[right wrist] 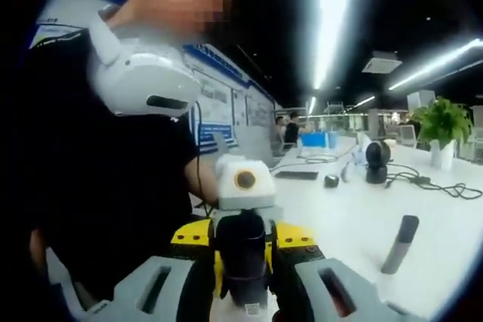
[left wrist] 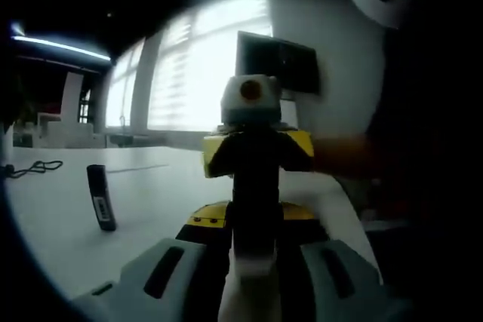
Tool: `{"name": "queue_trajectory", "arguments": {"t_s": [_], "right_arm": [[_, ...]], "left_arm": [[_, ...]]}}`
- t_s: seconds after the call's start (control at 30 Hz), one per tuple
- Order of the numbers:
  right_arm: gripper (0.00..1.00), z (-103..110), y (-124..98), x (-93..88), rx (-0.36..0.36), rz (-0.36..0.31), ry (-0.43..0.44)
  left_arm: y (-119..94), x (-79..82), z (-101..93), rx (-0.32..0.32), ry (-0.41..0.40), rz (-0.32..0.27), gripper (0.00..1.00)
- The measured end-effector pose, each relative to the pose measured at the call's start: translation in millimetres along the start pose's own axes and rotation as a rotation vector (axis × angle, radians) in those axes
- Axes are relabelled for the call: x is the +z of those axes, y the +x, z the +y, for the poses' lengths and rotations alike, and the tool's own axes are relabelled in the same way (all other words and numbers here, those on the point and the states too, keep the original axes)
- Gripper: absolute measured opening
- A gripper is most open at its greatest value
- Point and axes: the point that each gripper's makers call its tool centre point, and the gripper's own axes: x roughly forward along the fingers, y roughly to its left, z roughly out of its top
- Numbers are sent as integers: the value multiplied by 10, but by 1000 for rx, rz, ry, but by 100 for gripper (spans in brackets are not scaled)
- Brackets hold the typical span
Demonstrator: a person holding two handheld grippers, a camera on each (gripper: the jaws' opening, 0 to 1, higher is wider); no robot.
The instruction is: Pick up cosmetic bottle twist off cap place on table pick up cap screw tight cap place on table
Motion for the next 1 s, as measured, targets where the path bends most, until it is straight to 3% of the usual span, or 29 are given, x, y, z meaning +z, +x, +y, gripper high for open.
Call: {"name": "queue_trajectory", "arguments": {"t_s": [0.03,0.23,0.5,0.6,0.73,0.8,0.93,1.0], "right_arm": [[37,-32,-8,19,-27,-21,-5],[46,-172,-145,244,-236,-175,22],[45,-141,-269,513,-506,-348,29],[45,-78,-230,453,-581,-302,9],[44,-34,-244,571,-710,-342,-35],[43,-31,-253,566,-776,-329,-47],[42,-71,-273,439,-919,-244,-81],[42,-14,-220,465,-925,-316,-39]], "left_arm": [[-1,0,0,0,0,0,12],[-1,2,-1,2,6,-2,12],[-2,0,1,1,1,-5,12],[-7,1,1,5,10,-6,12],[-11,1,4,6,10,-8,12],[-12,0,4,5,13,-9,12],[-15,-7,4,6,20,-7,13],[-16,-13,3,7,27,-4,13]]}}
